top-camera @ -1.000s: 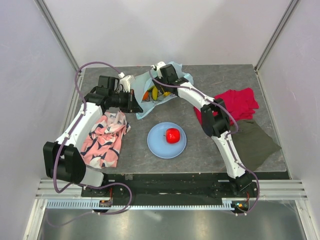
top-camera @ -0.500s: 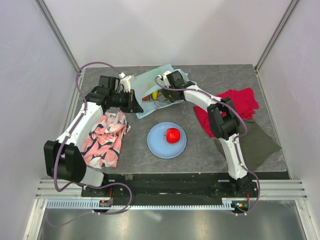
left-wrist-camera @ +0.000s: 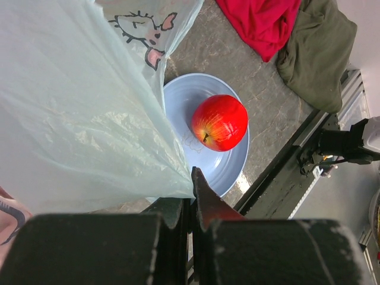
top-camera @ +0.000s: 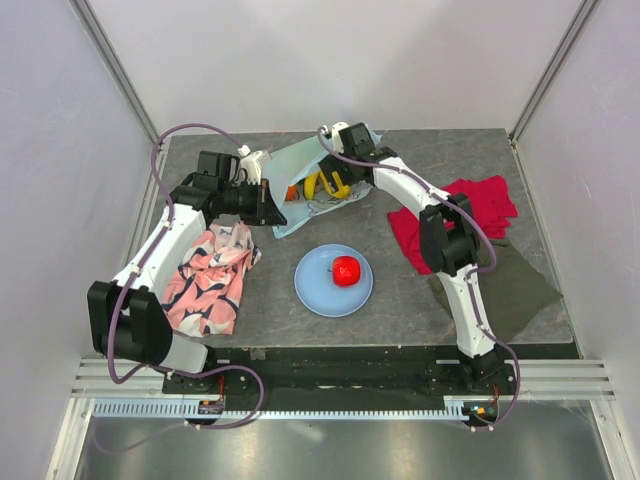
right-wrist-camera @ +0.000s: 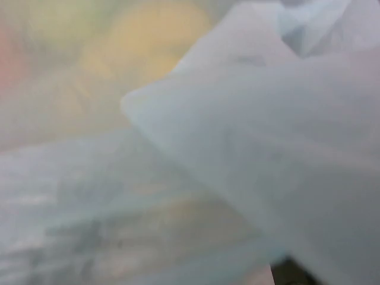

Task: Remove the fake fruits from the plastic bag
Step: Adjust the plastic bag at the center of the board, then take out the fake fruit from the plastic bag, then place the fake fruit on the plate.

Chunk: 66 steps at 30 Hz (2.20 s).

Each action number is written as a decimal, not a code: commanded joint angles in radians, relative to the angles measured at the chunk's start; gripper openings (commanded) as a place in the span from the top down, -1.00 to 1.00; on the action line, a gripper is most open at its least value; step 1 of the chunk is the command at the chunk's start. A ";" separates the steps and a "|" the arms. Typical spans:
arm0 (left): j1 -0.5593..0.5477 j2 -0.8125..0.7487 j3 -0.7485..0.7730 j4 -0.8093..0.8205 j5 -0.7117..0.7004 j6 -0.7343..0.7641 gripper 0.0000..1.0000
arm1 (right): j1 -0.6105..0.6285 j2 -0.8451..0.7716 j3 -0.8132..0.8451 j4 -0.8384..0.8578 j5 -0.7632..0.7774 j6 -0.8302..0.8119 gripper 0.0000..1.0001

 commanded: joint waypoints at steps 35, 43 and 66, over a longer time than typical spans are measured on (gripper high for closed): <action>0.003 0.087 0.191 0.040 -0.045 0.022 0.97 | -0.015 -0.682 -0.501 -0.136 -0.584 -0.341 0.14; 0.003 0.049 0.162 0.046 -0.054 0.023 0.97 | -0.011 -0.841 -0.770 -0.236 -0.491 -0.519 0.17; 0.003 0.020 0.139 0.040 -0.082 0.054 0.97 | 0.104 -0.565 -0.753 -0.099 -0.388 -0.375 0.20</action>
